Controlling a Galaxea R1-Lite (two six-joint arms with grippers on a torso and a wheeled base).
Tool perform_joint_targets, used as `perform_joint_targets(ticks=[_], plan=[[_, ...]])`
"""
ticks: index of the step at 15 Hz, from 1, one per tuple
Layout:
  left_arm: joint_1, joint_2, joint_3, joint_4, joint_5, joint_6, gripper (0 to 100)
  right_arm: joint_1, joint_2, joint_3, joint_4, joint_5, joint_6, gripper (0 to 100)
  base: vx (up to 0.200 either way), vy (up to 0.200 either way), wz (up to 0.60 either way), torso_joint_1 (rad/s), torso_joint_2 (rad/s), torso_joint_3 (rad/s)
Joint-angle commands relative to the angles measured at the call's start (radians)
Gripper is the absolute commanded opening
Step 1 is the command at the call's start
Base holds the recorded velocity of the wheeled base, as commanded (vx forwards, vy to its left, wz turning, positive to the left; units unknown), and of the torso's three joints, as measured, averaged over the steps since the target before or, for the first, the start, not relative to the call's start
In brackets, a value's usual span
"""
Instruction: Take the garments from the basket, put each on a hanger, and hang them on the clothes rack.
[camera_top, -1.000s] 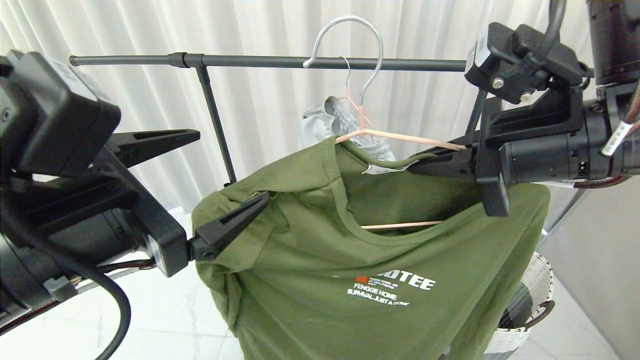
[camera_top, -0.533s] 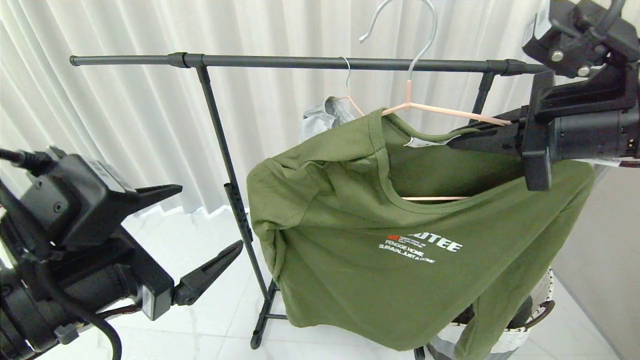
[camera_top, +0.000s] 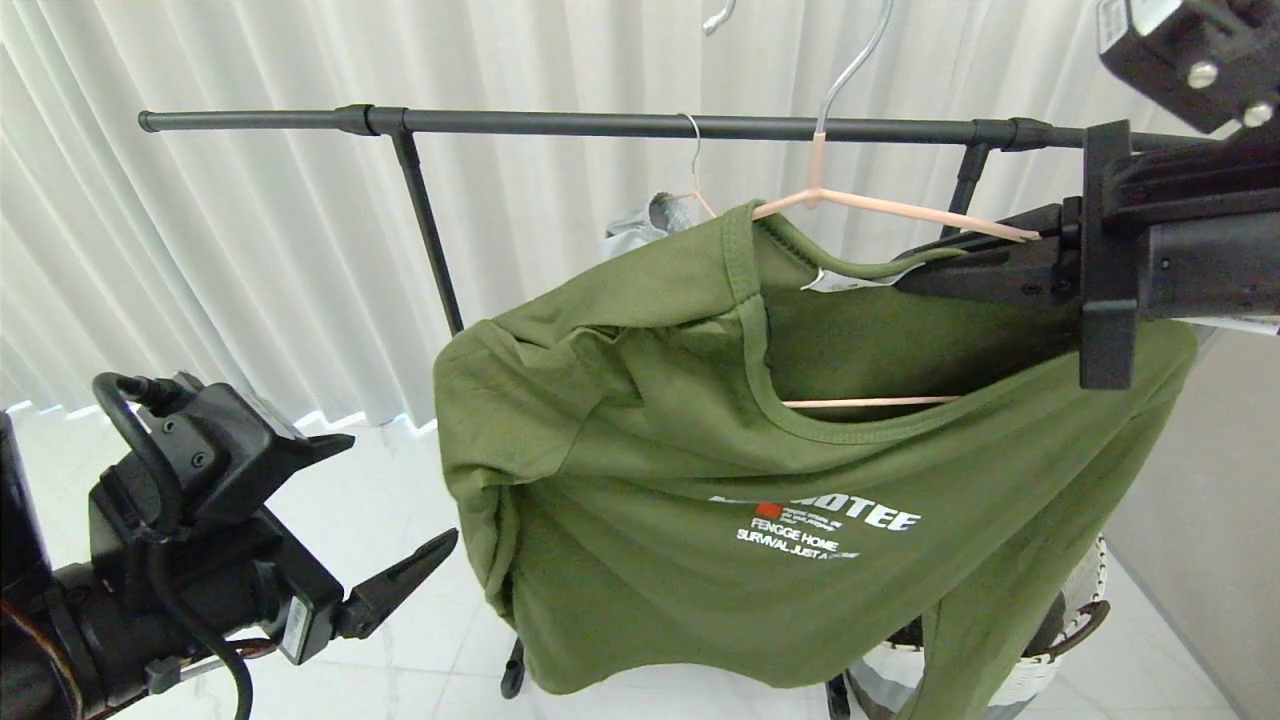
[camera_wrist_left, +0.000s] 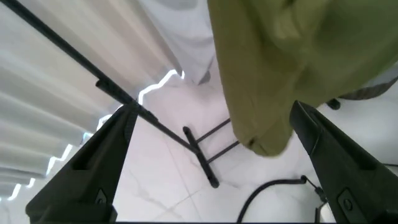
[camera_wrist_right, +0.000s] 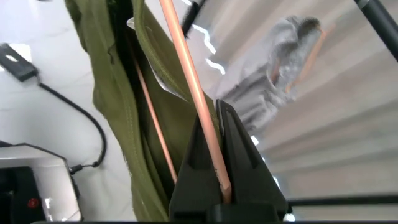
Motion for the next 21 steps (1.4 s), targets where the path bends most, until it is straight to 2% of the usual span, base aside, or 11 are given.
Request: perform_joint_targets(ticks=[1, 2, 3, 7, 11, 13, 15, 18, 19, 21], plan=[[0.004, 0.014, -0.003, 0.000, -0.016, -0.001, 100, 0.017, -0.005, 0.001, 0.000, 0.000, 0.000, 0, 0.000, 0.000, 0.00, 0.000, 0.00, 0.000], [0.004, 0.014, -0.001, 0.000, -0.036, -0.001, 100, 0.018, -0.005, 0.001, 0.000, 0.001, 0.000, 0, 0.000, 0.000, 0.00, 0.000, 0.00, 0.000], [0.004, 0.014, -0.003, 0.000, -0.041, 0.001, 0, 0.018, -0.005, 0.001, 0.000, 0.001, 0.000, 0, 0.000, 0.000, 0.00, 0.000, 0.00, 0.000], [0.018, 0.000, 0.002, 0.000, -0.041, -0.002, 0, 0.012, -0.012, 0.006, 0.015, -0.009, 0.000, 0, 0.000, 0.000, 0.00, 0.000, 0.00, 0.000], [0.085, -0.046, 0.003, 0.000, -0.041, -0.010, 0, -0.020, -0.045, 0.044, 0.052, -0.023, -0.002, 0, 0.000, 0.000, 0.00, 0.000, 0.00, 0.000], [0.090, -0.092, 0.018, 0.000, -0.041, -0.037, 0, -0.080, -0.071, 0.092, 0.083, -0.066, -0.002, 0, 0.000, 0.000, 0.00, 0.000, 0.00, 0.000], [0.090, -0.098, -0.003, 0.000, -0.041, -0.053, 0, -0.129, -0.092, 0.136, 0.095, -0.068, -0.017, 0, 0.000, 0.000, 0.00, 0.000, 0.00, 0.000], [0.090, -0.105, -0.055, 0.000, -0.041, -0.060, 0, -0.151, -0.138, 0.210, 0.144, -0.082, -0.043, 0, 0.000, 0.000, 0.00, 0.000, 0.00, 0.000], [0.090, -0.125, -0.074, 0.000, -0.041, -0.088, 0, -0.157, -0.157, 0.250, 0.152, -0.111, -0.045, 0, 0.000, 0.000, 0.00, 0.000, 0.00, 0.000], [0.090, -0.136, -0.103, 0.000, -0.041, -0.113, 0, -0.158, -0.173, 0.286, 0.158, -0.117, -0.045, 0, 0.000, 0.000, 0.00, 0.000, 0.00, 0.000]])
